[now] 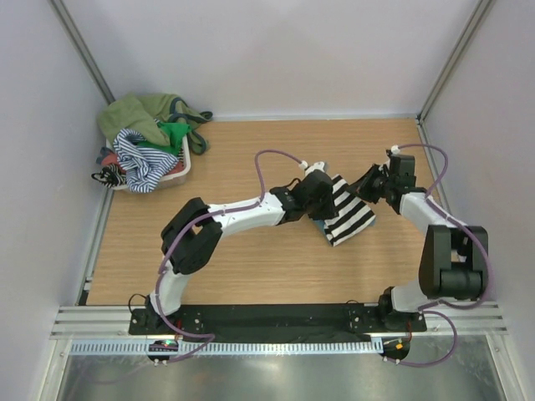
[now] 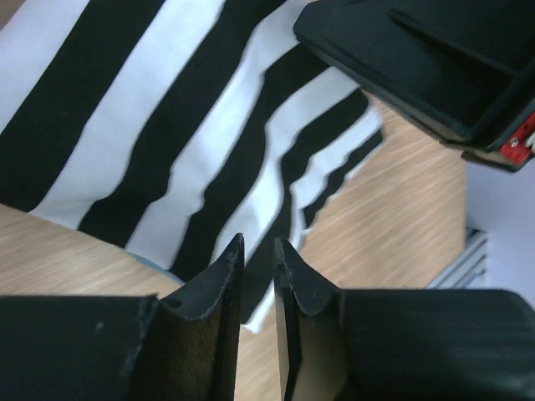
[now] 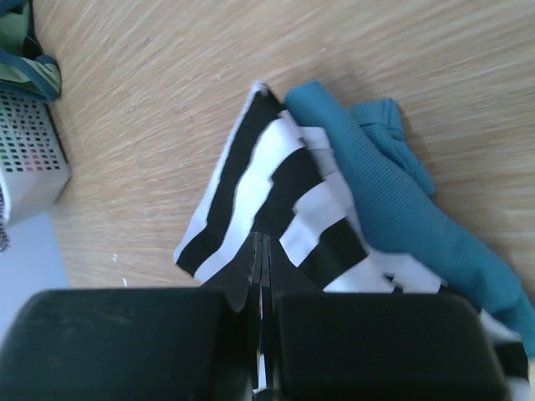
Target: Fold and stack the tank tops
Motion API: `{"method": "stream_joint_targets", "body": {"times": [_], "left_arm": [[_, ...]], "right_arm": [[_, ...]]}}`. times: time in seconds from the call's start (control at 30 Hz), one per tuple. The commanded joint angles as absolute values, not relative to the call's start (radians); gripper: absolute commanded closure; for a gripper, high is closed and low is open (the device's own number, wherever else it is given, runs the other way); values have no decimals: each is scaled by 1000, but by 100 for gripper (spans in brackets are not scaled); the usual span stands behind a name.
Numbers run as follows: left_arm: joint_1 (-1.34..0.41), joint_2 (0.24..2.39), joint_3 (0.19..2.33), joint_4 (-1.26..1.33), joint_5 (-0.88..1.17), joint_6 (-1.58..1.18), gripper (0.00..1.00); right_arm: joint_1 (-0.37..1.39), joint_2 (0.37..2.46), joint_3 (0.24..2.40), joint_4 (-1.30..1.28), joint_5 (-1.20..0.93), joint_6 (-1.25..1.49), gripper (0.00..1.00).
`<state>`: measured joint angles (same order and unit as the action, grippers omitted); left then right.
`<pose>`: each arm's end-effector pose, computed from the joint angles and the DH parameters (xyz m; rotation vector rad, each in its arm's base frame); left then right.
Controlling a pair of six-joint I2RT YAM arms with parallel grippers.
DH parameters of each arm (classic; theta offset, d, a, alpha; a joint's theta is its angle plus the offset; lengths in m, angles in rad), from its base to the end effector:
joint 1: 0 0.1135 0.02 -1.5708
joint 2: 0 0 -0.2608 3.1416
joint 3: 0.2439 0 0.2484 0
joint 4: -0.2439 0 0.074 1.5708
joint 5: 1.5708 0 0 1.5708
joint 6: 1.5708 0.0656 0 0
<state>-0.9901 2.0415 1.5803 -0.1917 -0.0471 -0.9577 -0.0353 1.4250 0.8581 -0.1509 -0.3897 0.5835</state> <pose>0.2723 -0.4094 0.2076 0.0111 2.4199 -0.9569 0.3198 0.0136 0.2041 0.5086 2.2746 0.7266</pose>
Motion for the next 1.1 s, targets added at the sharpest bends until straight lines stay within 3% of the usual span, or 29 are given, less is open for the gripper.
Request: {"method": "stream_joint_targets", "body": {"times": [0.0,0.2,0.5,0.6,0.63,0.73,0.87,0.97,1.0,1.07], "left_arm": [[-979,2066,1533,-143,-31,-956,79],[-971,2077,1411,-120,-72,-937,84],[-980,1775,1184,-46,-201,-824,75],[-977,1665,1140,-84,-235,-789,71],[-974,1634,1128,-109,-261,-776,70],[-962,1531,1074,-152,-317,-738,65],[-939,1399,945,-170,-391,-718,62],[-936,1283,829,-152,-458,-706,48],[-936,1225,775,-144,-471,-700,37],[-936,1168,727,-144,-514,-687,25]], "right_arm": [[-78,1523,773,150,-581,696,99],[-196,1788,733,408,-741,827,99],[-210,1729,727,391,-692,799,98],[-207,1605,707,356,-671,770,77],[-204,1570,701,342,-658,749,64],[-175,1407,680,269,-605,697,48],[-104,1196,644,157,-526,626,36],[0,1053,615,44,-337,536,23],[87,1023,606,32,-274,522,20],[139,959,559,43,-241,503,12]]}}
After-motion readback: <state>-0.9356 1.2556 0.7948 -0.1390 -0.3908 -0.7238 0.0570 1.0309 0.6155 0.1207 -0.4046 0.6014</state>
